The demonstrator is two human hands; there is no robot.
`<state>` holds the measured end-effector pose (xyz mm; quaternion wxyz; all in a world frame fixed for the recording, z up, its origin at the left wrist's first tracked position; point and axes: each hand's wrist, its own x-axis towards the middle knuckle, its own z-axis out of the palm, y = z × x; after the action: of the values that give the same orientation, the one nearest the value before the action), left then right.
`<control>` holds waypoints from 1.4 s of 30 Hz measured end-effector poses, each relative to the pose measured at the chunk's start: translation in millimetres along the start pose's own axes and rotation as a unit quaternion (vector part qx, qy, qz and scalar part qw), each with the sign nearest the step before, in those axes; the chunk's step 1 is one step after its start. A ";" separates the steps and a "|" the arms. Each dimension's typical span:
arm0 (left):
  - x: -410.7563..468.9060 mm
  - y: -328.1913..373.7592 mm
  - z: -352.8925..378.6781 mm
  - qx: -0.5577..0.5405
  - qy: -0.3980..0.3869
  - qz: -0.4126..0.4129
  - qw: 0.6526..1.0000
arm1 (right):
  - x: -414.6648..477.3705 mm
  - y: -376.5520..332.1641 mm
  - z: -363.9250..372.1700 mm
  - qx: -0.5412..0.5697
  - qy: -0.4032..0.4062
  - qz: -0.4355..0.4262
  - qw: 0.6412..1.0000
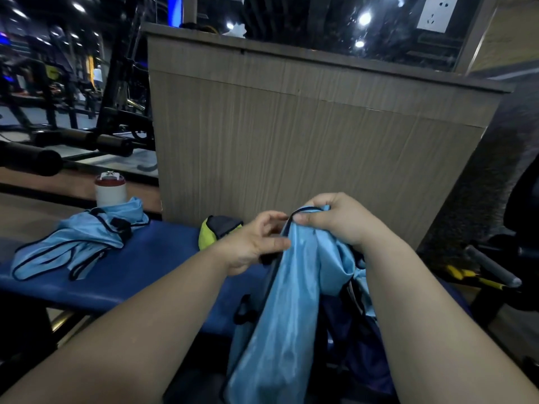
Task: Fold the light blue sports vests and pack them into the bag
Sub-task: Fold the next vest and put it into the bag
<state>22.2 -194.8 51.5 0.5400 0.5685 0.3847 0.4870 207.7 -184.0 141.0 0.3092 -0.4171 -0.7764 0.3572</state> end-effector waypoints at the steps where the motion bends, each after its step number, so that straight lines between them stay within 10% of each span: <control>1: -1.3 -6.4 -0.3 -0.001 -0.015 -0.016 1.000 | -1.5 -1.5 -2.7 0.029 0.001 0.000 1.000; 12: -4.6 -36.3 1.0 0.124 -0.030 -0.064 0.990 | 1.3 4.3 -16.1 0.110 0.125 -0.005 0.986; 24: 2.2 -35.6 -73.0 0.436 0.065 -0.138 0.887 | 20.2 31.8 -19.3 0.059 0.175 0.044 0.982; 32: 5.2 11.1 -145.4 0.507 0.227 -0.045 0.830 | 51.6 54.4 -5.0 -0.035 0.219 0.056 0.974; 42: -1.4 1.4 -189.3 0.665 0.361 0.184 0.627 | 84.8 93.5 37.1 -0.173 0.352 -0.058 0.918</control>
<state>-161.7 -151.0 41.7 -0.2677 0.6108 0.6555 0.3544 179.8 -84.3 60.0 0.5059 -0.5166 -0.6902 0.0293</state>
